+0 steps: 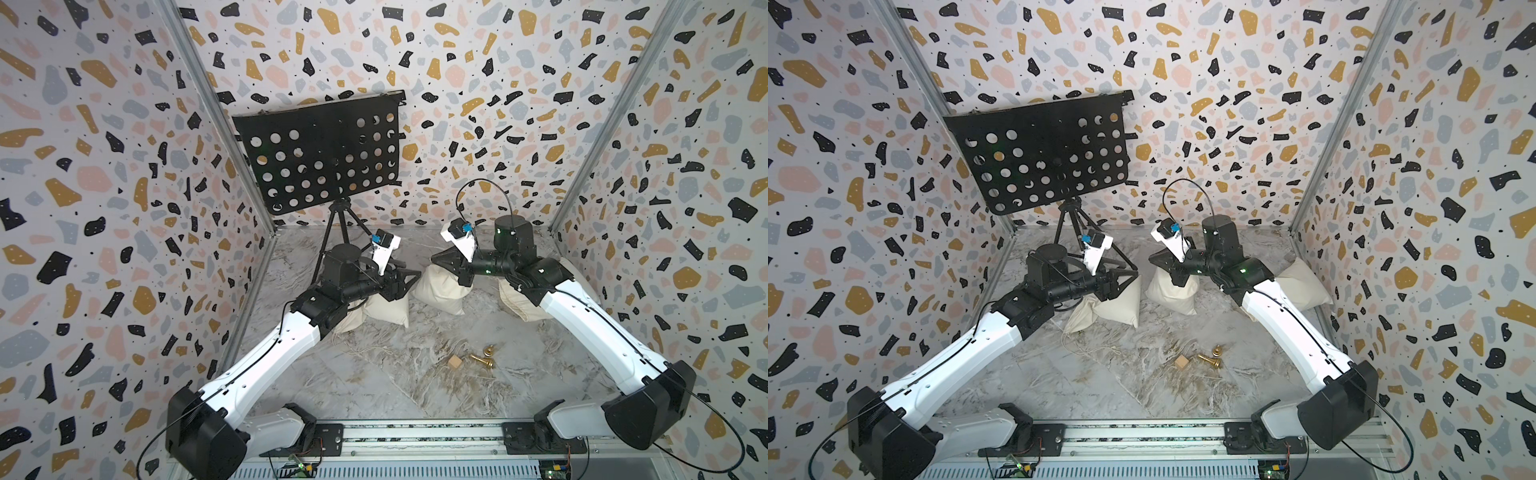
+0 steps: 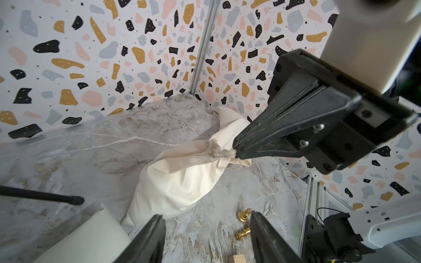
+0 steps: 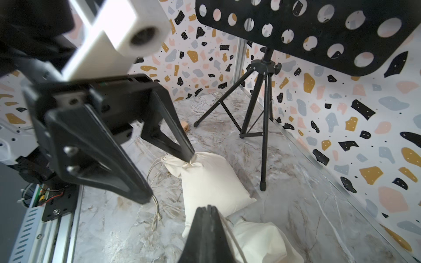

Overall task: Close the soil bag
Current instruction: Frap the soil bag at the center of the board, then adjust the soil bag at the center of the board.

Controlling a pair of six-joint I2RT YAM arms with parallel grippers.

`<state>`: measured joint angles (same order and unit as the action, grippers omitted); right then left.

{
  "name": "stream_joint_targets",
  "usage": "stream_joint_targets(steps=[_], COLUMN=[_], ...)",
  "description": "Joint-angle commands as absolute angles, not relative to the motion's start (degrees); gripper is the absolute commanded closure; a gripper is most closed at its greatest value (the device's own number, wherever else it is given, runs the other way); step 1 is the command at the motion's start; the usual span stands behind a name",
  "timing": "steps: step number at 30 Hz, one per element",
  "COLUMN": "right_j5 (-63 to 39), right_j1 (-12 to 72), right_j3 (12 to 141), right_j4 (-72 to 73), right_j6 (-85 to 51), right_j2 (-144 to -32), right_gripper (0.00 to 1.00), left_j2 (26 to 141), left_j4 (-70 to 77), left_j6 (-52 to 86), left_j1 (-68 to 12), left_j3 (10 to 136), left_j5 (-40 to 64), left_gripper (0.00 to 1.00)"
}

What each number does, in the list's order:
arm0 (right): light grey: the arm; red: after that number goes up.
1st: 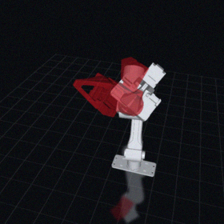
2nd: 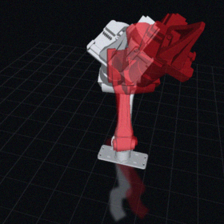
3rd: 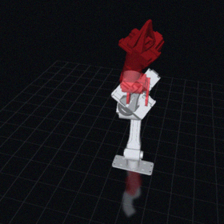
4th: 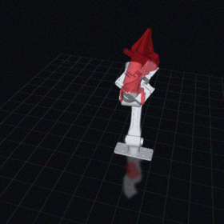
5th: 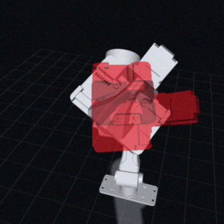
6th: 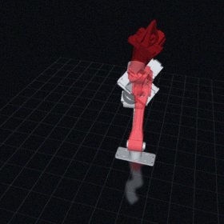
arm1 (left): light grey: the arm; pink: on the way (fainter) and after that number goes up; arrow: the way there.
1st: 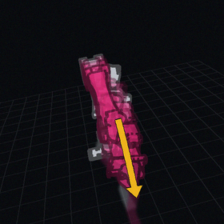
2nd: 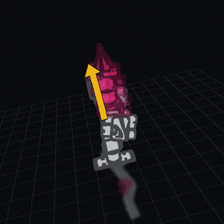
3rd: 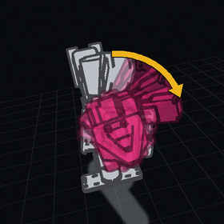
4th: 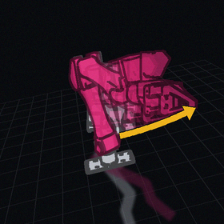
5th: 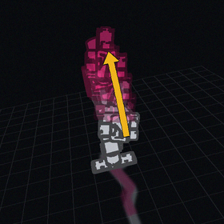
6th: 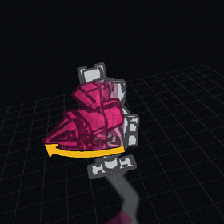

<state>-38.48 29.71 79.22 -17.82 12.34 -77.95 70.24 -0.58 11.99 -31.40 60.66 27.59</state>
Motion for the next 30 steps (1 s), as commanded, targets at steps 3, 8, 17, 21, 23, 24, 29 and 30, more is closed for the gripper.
stream_joint_targets(steps=[3, 8, 17, 21, 23, 24, 29, 30], right_j5=[-42.02, -42.25, -42.87, -43.18, -43.31, -43.34, -43.06, -43.19], right_j1=[30.04, 29.99, 30.03, 29.97, 29.97, 29.97, 30.02, 30.05], right_j3=[80.63, 79.28, 78.42, 78.1, 77.78, 77.57, 76.93, 76.86], right_j4=[-16.7, -16.14, -16.08, -16.61, -16.36, -16.35, -16.35, -16.08], right_j6=[11.21, 10.77, 10.67, 10.99, 10.91, 10.91, 11.04, 10.93], right_j2=[-73.73, -72.95, -72.58, -72.25, -72.04, -71.95, -71.72, -71.72], right_gripper=[1.0, 1.0, 1.0, 1.0, 1.0, 1.0, 1.0, 1.0], left_j2=[71.37, 72.97, 75.79, 75.33, 75.08, 74.79, 72.1, 71.73], left_j4=[8.91, 12.02, 12.9, 14.73, 14.94, 14.9, 14.51, 14.65], left_j6=[6.76, 4.65, 2.71, 3.77, 3.91, 3.95, 3.08, 3.08], left_j1=[-32.84, -34.45, -36.3, -36.3, -36.3, -36.3, -36.3, -36.3], left_j3=[61.52, 61.97, 63.89, 63.72, 63.76, 63.73, 61.61, 61.19], left_j5=[29.75, 33.27, 34.1, 33.46, 33.16, 32.98, 30.78, 30.18], left_gripper=[0.42, 0.46, 0.51, 0.63, 0.69, 0.73, 0.74, 0.74])
